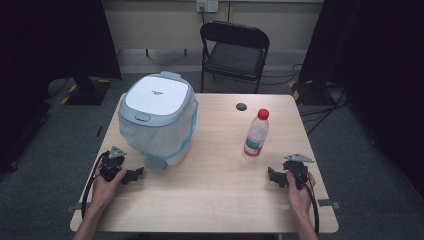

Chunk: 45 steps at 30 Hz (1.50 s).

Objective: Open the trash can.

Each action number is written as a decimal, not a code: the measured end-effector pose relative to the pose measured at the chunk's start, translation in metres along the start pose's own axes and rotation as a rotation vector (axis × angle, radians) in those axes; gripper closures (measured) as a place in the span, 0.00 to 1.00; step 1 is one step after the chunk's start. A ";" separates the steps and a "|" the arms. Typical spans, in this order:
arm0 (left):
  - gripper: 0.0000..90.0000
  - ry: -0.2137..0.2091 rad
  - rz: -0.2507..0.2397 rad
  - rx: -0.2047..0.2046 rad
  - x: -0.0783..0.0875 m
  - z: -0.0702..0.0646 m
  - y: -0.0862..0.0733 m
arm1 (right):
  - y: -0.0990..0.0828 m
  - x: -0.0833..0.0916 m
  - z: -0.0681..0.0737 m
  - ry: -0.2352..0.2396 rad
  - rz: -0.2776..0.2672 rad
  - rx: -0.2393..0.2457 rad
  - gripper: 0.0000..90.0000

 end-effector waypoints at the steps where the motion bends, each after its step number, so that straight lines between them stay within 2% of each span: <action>1: 0.00 0.000 0.000 0.001 0.000 0.000 0.000 | 0.000 0.000 0.000 0.000 0.000 0.000 0.14; 5: 0.01 0.004 -0.008 0.006 0.001 -0.001 -0.001 | 0.000 0.001 0.000 -0.005 -0.004 -0.003 0.14; 6: 0.03 0.008 -0.003 -0.008 0.003 0.000 -0.001 | -0.001 0.001 0.000 -0.004 -0.003 -0.003 0.14; 11: 0.06 0.005 -0.010 -0.009 0.005 0.000 -0.002 | -0.003 0.004 0.001 -0.003 -0.002 0.001 0.14; 12: 0.06 0.003 -0.018 0.003 0.004 0.000 -0.002 | -0.004 0.005 0.001 -0.001 -0.005 0.004 0.14; 15: 0.08 0.006 -0.021 0.004 0.005 0.000 -0.002 | -0.006 0.007 0.000 -0.001 -0.003 0.003 0.15; 17: 0.10 0.012 -0.017 -0.002 0.006 0.002 -0.002 | -0.006 0.009 0.001 -0.004 -0.006 -0.002 0.18; 18: 0.13 0.014 -0.023 0.015 0.007 0.003 -0.002 | -0.006 0.009 0.002 -0.003 -0.006 0.006 0.18; 19: 0.16 0.024 -0.020 0.011 0.008 0.005 -0.002 | -0.006 0.009 0.003 -0.002 -0.007 0.007 0.18; 21: 0.19 0.017 -0.024 0.052 0.009 0.004 -0.002 | -0.005 0.010 0.007 0.023 -0.003 0.020 0.18; 22: 0.18 0.017 -0.014 0.044 0.010 0.004 -0.002 | -0.005 0.010 0.010 0.034 -0.002 0.025 0.18; 24: 0.18 0.022 -0.001 0.030 0.011 0.003 -0.003 | -0.005 0.012 0.020 0.069 0.001 0.047 0.19; 26: 0.18 0.010 0.006 0.029 0.012 0.002 -0.003 | -0.004 0.013 0.024 0.080 -0.001 0.060 0.19; 29: 0.19 0.008 -0.002 0.048 0.016 0.003 -0.002 | 0.000 0.016 0.035 0.114 -0.023 0.088 0.20; 30: 0.20 0.003 -0.005 0.057 0.018 0.004 -0.002 | 0.004 0.017 0.045 0.130 -0.033 0.100 0.23; 31: 0.20 0.001 -0.014 0.072 0.019 0.004 -0.001 | 0.004 0.017 0.045 0.130 -0.033 0.100 0.23; 37: 0.23 0.024 -0.022 0.071 0.024 0.009 0.002 | 0.018 0.017 0.080 0.196 -0.058 0.176 0.22; 40: 0.25 0.041 -0.029 0.083 0.026 0.015 0.007 | 0.025 0.015 0.095 0.206 -0.068 0.211 0.23; 41: 0.29 0.044 -0.026 0.096 0.026 0.016 0.008 | 0.028 0.014 0.100 0.210 -0.071 0.217 0.23; 42: 0.31 0.042 -0.027 0.097 0.026 0.016 0.009 | 0.031 0.012 0.105 0.211 -0.070 0.226 0.23; 44: 0.29 0.040 -0.022 0.086 0.023 0.014 0.009 | 0.035 0.007 0.118 0.213 -0.065 0.253 0.24; 45: 0.30 0.034 -0.021 0.085 0.020 0.013 0.009 | 0.037 0.005 0.125 0.227 -0.062 0.252 0.24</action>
Point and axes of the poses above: each handheld gripper's, and its own axes: x roughly backward along the jaws, y roughly out of its top, z roughly to its left, the point moved 8 cm from there along -x, roughly forward along the jaws
